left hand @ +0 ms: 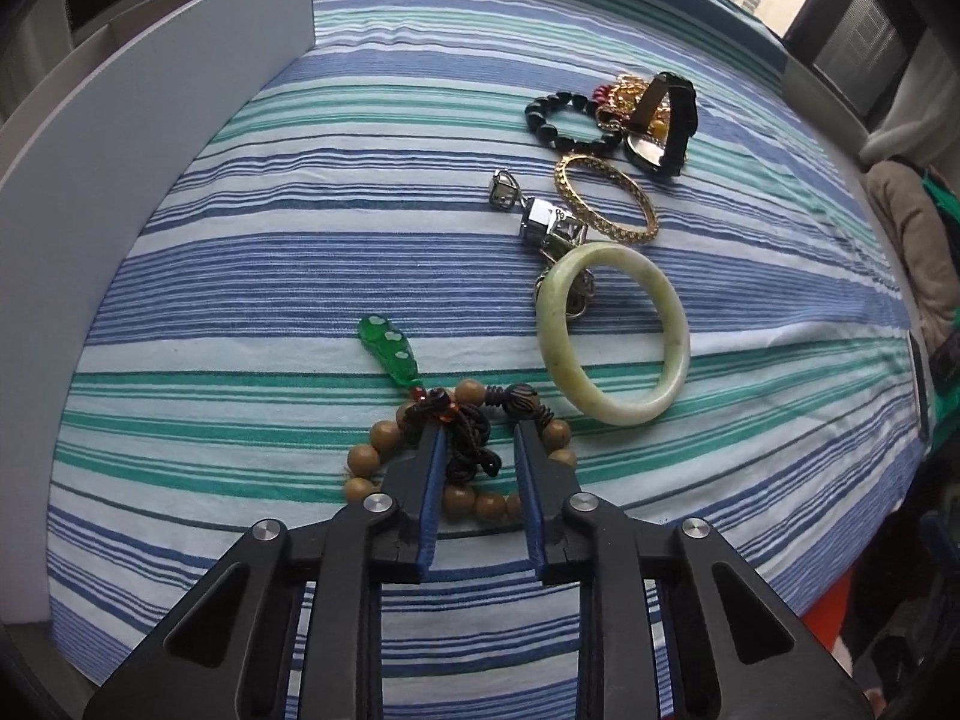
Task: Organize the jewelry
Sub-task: 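Lower the left tool onto the wooden bead bracelet and close it, then lift the bead bracelet with the left tool and carry it into the white box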
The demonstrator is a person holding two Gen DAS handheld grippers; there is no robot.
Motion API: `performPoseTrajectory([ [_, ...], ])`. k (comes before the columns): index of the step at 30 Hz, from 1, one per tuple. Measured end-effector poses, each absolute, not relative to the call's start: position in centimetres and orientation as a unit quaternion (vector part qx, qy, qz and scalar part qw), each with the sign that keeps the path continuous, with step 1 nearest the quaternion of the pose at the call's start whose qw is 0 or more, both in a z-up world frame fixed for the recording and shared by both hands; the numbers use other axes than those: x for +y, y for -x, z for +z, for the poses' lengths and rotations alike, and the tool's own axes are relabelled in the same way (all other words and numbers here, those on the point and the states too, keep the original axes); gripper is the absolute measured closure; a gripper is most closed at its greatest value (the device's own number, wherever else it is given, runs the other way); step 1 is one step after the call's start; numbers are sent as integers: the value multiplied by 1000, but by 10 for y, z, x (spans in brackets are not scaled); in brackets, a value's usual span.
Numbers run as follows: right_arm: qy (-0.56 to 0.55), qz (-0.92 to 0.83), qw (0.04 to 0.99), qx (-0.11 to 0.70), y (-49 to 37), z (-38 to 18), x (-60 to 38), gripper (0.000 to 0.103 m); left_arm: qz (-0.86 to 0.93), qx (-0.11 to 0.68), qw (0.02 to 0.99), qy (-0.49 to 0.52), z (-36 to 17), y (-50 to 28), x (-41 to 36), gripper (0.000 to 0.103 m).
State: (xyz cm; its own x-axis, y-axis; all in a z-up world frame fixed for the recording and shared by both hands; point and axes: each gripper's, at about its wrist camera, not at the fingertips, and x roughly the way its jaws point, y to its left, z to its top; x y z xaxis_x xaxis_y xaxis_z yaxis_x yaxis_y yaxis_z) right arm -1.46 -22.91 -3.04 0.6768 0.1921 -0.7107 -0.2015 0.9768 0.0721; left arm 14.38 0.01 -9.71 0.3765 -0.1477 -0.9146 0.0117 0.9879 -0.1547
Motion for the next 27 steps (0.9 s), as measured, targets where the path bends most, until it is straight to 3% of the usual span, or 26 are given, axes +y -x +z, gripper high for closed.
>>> performPoseTrajectory([
  [14, 3, 117, 912, 392, 9, -27, -231, 8, -37, 478, 868, 128, -28, -116, 59, 94],
  [21, -52, 253, 853, 453, -33, -29, -205, 9, -3, 466, 874, 139, -22, -86, 93, 94],
  [23, -46, 277, 835, 473, -45, -37, -184, 25, 0, 466, 873, 145, -26, -79, 100, 94],
  [27, -10, 316, 803, 505, -73, -63, -138, 44, 4, 468, 870, 158, -32, -71, 109, 94],
])
